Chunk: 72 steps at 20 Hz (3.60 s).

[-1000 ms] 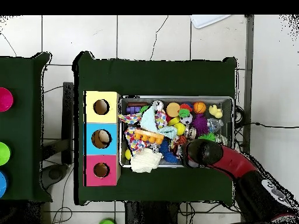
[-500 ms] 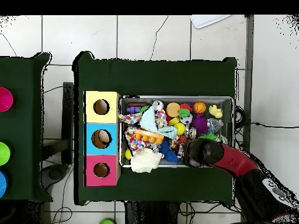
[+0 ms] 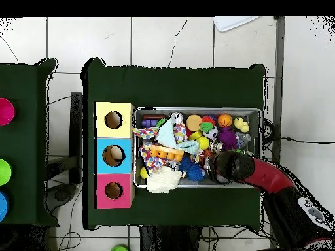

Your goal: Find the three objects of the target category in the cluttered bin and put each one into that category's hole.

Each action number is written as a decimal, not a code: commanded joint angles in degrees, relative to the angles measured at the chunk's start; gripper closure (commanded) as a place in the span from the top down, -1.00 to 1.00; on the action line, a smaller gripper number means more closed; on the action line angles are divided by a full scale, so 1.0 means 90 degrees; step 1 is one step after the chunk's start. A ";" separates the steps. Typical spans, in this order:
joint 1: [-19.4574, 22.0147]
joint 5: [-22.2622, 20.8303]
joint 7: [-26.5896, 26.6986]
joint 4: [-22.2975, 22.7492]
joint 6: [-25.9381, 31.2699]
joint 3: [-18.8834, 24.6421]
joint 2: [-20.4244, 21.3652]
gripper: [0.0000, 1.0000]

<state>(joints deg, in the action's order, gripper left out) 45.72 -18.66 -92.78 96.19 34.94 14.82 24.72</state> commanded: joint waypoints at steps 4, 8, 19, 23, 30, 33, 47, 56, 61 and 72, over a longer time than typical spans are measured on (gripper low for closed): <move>0.0038 -0.0097 0.0582 -0.1107 0.0632 0.0489 -0.0224 1.00; 0.0100 -0.0047 0.0536 -0.1100 0.0636 0.0558 -0.0270 1.00; 0.0220 0.0417 0.0230 -0.0513 0.1156 0.0837 0.0064 1.00; 0.0253 0.0505 0.0181 -0.0370 0.1240 0.0883 0.0142 1.00; 0.0199 0.0543 0.0218 -0.0429 0.1602 0.0859 0.0361 1.00; 0.0173 0.0584 0.0207 -0.0460 0.1767 0.0856 0.0445 1.00; 0.0106 0.0716 0.0125 -0.0340 0.1916 0.0829 0.0647 1.00; 0.0126 0.0797 0.0050 -0.0475 0.1780 0.0847 0.0444 1.00; 0.0025 0.0994 -0.0365 -0.0563 0.1438 0.0764 0.0295 1.00; -0.0166 0.1431 -0.0844 -0.0637 0.1092 0.0530 0.0210 1.00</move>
<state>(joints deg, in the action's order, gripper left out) 45.46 -8.62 -92.78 93.57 46.75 18.34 28.78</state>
